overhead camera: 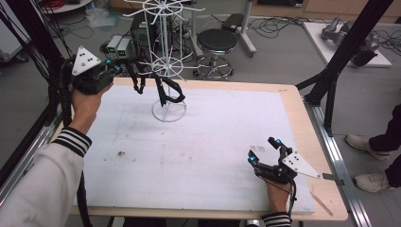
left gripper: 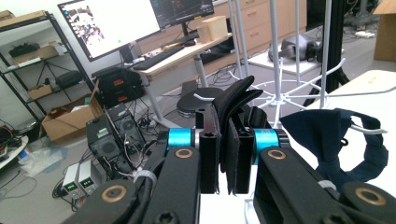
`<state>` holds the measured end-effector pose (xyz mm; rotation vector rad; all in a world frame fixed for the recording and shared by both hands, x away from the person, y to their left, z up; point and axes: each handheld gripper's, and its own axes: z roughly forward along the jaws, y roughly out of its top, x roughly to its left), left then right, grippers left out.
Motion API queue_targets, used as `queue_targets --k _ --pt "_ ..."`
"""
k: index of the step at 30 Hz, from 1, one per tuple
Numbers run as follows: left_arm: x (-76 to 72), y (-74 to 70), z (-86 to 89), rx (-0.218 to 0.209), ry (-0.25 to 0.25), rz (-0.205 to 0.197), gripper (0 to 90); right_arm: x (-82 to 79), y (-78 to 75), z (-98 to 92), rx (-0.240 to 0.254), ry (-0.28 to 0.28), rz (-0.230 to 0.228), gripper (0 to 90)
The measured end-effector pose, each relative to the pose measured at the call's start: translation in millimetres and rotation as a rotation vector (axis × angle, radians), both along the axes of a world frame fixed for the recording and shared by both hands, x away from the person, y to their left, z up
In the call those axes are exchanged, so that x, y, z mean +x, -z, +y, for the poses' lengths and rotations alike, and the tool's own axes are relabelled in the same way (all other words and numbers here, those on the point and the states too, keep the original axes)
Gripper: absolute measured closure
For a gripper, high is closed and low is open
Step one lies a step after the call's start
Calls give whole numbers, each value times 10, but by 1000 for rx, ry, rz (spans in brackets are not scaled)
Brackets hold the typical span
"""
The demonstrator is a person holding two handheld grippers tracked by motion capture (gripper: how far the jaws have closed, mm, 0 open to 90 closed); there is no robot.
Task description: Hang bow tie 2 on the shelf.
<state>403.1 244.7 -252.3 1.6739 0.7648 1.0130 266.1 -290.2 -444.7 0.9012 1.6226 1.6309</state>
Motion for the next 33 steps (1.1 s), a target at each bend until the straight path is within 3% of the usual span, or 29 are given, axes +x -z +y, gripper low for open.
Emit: queue_targets --k 7,33 --pt "37 -4 -85 10 4 6 850 15 15 33 -24 -6 8 107" --pt "143 96 -335 44 29 48 850 13 88 50 -24 -7 17 107"
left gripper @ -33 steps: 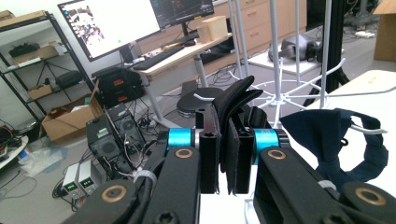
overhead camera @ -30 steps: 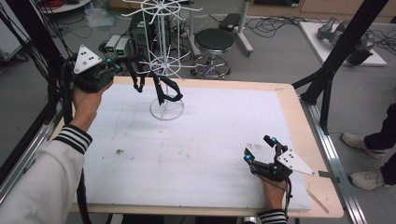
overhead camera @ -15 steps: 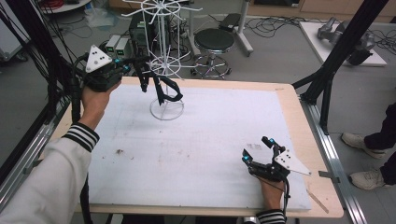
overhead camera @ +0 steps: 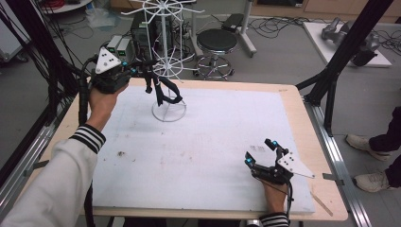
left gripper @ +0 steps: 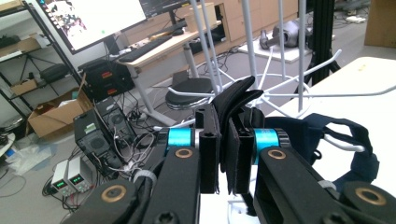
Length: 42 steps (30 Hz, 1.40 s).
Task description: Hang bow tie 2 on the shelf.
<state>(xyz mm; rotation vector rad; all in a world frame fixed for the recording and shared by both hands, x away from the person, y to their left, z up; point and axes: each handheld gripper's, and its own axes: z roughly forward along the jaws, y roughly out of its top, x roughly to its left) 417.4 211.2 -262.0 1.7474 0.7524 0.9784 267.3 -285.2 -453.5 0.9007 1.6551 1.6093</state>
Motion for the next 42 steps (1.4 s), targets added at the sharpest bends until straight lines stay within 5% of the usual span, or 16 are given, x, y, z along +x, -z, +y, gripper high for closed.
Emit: queue_targets --k 19,24,31,42 --pt "-19 71 -5 8 10 18 821 -6 2 -3 1 4 0 107" --pt "-50 60 3 3 5 16 579 -6 3 -3 1 7 -1 107" --pt "-104 34 23 -42 69 1 287 -9 3 0 1 11 -1 107" --pt "-217 89 35 -64 171 -16 207 -12 4 -3 -1 13 -2 107"
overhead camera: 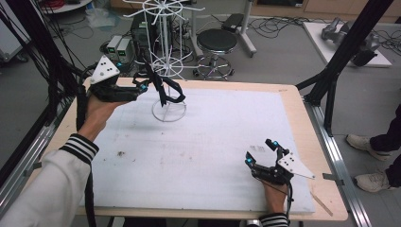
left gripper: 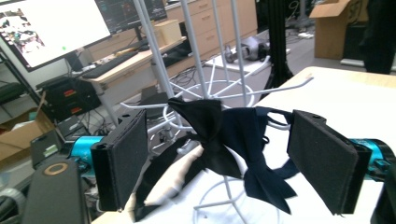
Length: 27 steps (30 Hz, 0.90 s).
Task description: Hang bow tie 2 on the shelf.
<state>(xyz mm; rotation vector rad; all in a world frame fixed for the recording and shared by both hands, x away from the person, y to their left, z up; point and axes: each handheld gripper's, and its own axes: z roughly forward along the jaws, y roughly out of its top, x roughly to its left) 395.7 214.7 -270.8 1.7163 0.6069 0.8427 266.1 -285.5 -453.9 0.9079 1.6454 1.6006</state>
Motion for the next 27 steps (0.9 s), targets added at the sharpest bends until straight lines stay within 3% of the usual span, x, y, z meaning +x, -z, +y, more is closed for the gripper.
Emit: queue_targets --k 7,12,17,19,27 --pt "-140 85 157 -71 63 -13 172 -5 0 3 -9 3 -7 107" --pt "-300 247 288 -116 98 -23 165 -2 1 1 -11 1 -10 107" --pt "-474 532 403 -178 107 -8 165 -2 0 5 -16 5 -13 107" --pt "-557 676 439 -222 111 -1 165 -3 0 3 -16 4 -12 107" --pt "-832 1241 551 -323 81 22 165 -6 1 7 -16 9 -13 107"
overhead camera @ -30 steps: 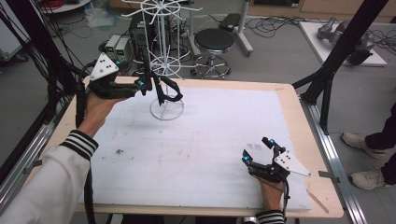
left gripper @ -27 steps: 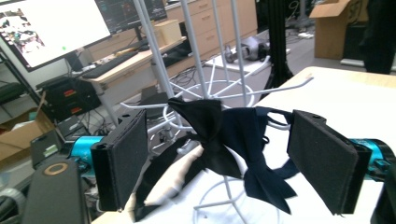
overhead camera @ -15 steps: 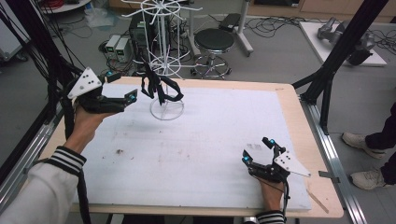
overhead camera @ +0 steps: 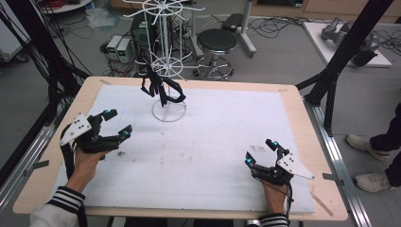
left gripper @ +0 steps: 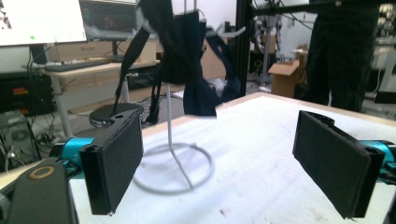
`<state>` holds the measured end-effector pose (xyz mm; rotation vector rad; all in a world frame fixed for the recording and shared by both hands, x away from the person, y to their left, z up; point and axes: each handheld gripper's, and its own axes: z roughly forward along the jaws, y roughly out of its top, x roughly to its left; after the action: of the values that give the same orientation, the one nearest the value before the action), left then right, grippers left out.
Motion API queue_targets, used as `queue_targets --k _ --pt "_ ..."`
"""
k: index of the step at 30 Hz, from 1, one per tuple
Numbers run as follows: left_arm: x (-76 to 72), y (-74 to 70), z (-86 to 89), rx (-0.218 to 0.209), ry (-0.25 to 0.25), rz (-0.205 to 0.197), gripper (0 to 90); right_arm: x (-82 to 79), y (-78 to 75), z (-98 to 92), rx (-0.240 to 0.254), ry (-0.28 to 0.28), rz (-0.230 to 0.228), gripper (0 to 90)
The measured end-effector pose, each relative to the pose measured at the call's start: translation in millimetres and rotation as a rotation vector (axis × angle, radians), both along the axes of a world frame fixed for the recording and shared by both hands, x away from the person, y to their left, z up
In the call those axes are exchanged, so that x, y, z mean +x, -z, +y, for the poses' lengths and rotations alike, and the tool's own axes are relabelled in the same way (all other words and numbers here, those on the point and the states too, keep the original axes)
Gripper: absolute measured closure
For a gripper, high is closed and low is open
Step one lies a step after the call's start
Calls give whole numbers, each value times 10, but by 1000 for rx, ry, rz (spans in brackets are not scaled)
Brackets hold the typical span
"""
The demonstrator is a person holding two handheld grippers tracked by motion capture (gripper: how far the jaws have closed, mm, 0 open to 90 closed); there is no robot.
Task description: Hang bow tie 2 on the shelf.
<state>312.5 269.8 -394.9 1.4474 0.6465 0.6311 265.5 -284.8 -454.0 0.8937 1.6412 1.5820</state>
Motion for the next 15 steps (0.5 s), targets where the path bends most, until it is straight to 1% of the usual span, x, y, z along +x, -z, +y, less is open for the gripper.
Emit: queue_targets --k 2,3,6,8,9,13,15 --pt "-61 85 20 -19 -3 -1 165 -3 1 -2 3 5 3 107" --pt "-94 122 26 -20 -9 -5 165 -4 0 -2 7 5 5 107" --pt "-188 234 30 -13 -27 -19 165 -4 1 -2 6 8 4 107" --pt "-237 313 28 -1 -44 -29 165 -4 1 -2 8 8 5 107" --pt "-259 357 32 -8 -52 -37 165 -3 1 -2 10 6 4 107" --pt "-286 445 45 -15 -74 -30 165 -3 2 -1 4 10 3 107" --pt "-289 461 49 -17 -75 -30 165 -3 2 -1 3 11 2 107"
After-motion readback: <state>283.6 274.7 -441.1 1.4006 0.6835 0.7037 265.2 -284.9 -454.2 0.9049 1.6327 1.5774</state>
